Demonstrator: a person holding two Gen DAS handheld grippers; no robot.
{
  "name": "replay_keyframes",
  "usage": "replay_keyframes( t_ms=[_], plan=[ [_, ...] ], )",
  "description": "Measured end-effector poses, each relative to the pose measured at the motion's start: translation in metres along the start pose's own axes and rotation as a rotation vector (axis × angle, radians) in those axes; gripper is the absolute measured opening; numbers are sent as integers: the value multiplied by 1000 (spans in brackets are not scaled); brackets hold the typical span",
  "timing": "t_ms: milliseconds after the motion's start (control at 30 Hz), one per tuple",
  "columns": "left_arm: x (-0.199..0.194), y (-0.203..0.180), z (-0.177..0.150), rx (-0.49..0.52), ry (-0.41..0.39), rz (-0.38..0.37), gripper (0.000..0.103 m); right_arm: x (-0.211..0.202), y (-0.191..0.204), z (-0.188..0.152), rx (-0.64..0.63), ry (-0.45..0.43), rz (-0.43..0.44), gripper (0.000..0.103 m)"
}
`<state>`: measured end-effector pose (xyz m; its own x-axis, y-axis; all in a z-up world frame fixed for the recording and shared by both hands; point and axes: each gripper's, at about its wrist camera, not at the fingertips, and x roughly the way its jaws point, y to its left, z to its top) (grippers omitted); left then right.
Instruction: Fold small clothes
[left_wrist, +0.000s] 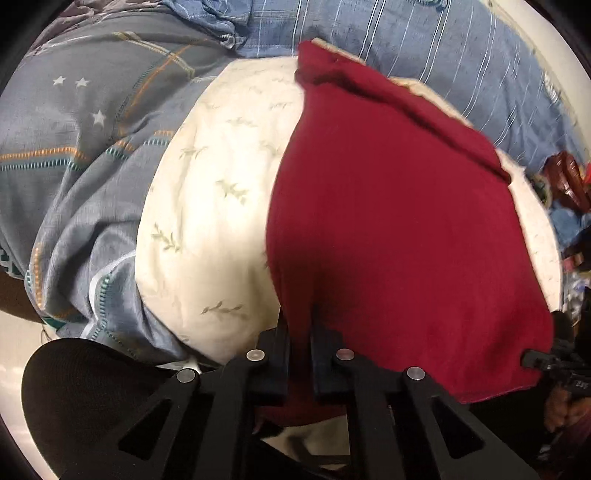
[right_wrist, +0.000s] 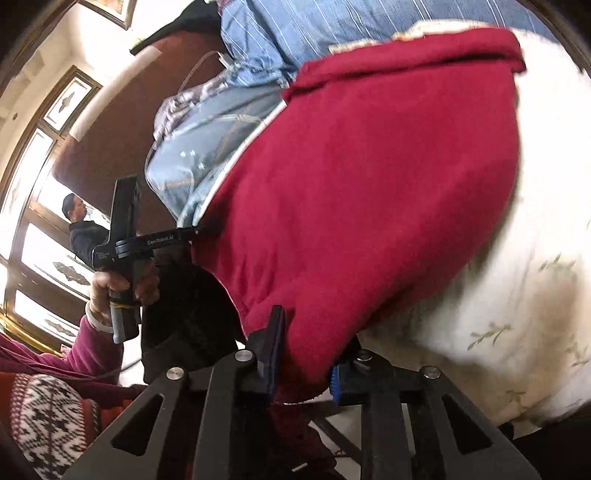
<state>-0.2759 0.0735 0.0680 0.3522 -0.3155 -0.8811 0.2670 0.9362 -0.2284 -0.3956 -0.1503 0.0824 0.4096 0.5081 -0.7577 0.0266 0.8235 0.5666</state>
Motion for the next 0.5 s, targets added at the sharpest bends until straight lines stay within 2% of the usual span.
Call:
replay_keyframes(
  t_ms=[267,367,500],
  plan=[
    [-39,-7,40,-7,-121,-122,6,-46,5,45,-31,-179,28,16],
    [-51,-11,64,2,-172,-153,6,-60,6,68,-48,-252,-2,15],
    [-59,-25,109,12,-276,-149,6,-76,-1,106,-52,-356,-63,15]
  ],
)
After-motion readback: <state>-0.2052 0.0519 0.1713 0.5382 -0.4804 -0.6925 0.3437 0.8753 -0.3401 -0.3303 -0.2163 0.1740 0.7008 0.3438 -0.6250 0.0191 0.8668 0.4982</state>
